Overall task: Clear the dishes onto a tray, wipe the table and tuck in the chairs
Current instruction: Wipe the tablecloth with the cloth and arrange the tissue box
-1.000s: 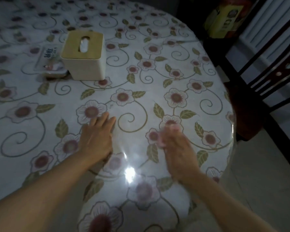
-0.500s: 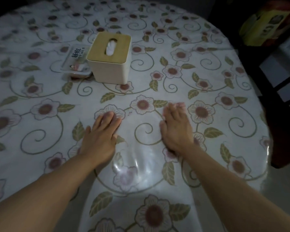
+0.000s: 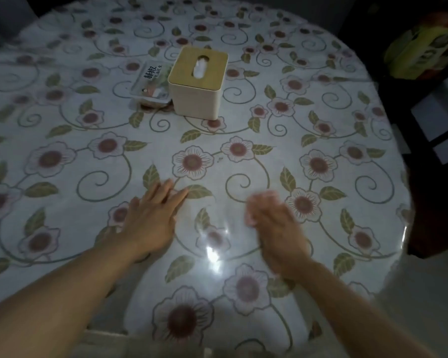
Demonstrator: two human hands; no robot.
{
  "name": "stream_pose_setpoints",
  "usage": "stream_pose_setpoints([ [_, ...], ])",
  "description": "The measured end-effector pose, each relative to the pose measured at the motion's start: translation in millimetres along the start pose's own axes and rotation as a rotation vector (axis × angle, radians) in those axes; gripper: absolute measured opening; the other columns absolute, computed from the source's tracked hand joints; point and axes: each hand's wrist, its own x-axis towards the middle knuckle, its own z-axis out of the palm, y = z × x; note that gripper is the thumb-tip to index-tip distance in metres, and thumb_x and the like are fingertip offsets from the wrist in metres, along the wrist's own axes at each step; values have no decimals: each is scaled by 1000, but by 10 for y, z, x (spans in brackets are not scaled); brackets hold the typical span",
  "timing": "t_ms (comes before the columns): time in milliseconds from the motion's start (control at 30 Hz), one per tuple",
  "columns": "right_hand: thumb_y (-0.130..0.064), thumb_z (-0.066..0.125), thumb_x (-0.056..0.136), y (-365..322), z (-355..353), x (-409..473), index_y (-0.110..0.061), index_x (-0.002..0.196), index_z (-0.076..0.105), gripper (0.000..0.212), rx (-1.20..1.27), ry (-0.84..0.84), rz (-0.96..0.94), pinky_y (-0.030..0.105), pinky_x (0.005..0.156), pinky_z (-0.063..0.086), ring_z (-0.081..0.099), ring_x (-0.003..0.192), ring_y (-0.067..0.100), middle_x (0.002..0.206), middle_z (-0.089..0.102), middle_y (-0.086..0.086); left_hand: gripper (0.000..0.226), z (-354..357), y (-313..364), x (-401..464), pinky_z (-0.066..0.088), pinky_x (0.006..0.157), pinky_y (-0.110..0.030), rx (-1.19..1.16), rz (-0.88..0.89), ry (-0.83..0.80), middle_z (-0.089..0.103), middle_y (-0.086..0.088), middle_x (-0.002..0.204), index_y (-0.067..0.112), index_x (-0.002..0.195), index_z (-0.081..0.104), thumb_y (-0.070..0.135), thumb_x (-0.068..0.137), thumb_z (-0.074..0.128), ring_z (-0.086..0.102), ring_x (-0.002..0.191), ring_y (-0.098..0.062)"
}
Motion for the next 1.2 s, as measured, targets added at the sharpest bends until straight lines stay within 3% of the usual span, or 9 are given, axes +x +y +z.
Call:
stream_pose_setpoints([
  [167,-40,11,89,188,-68,-81,-9,150,18,69,49,52,405,38,119,4,8,147,27,159,11,11,65,194,-198,-459,13,114,-48,12,-11,92,-8,3,158,37,147,0,34,93,35,-2,144,-24],
  [367,-38,12,92,-887,209,-343,-10,151,14,65,137,92,363,31,119,-4,1,147,22,159,9,7,64,209,-207,-452,9,116,-49,-57,-11,69,-11,5,158,36,148,2,28,95,36,-9,145,-24],
  [433,-28,24,95,-1226,275,-457,-14,150,12,59,188,112,346,32,119,-2,0,147,21,159,8,3,62,208,-212,-467,8,117,-49,-57,0,58,-13,5,158,37,148,1,28,96,34,-11,145,-24],
  [700,1,57,78,-2212,369,-764,2,133,49,56,410,224,216,53,109,32,39,133,41,141,46,17,66,99,-336,-473,9,117,-47,-112,102,-61,-12,4,158,33,149,4,17,94,37,-10,145,-25],
  [833,5,51,75,-2434,209,-893,-3,130,55,56,426,48,122,29,110,28,36,138,29,142,48,8,57,48,-405,-747,16,117,-39,-197,188,-103,4,-1,159,24,145,28,9,92,40,6,145,-22],
  [900,8,52,70,-2496,87,-934,-6,121,59,54,514,-42,79,18,102,32,45,129,23,136,53,5,52,24,-443,-941,26,111,-38,-214,192,-111,17,-2,155,22,137,37,6,88,41,17,140,-20],
  [1000,13,63,67,-2555,-164,-964,-14,116,61,56,620,-102,178,29,82,54,62,97,17,123,56,-2,51,-103,-523,-1212,30,108,-40,-198,155,-83,19,1,153,24,138,35,9,90,41,17,140,-18],
  [1133,2,61,72,-2460,-555,-966,-27,92,57,35,532,49,242,35,70,52,57,83,15,95,56,-8,58,-377,-585,-1475,21,115,-41,-159,116,-80,5,3,159,24,148,19,22,95,42,5,145,-17],
  [1200,-2,60,76,-2352,-763,-985,-22,99,59,31,413,91,293,31,71,51,57,86,14,100,56,-6,62,-534,-585,-1570,21,115,-40,-148,120,-81,4,3,159,22,149,17,26,94,44,6,145,-17],
])
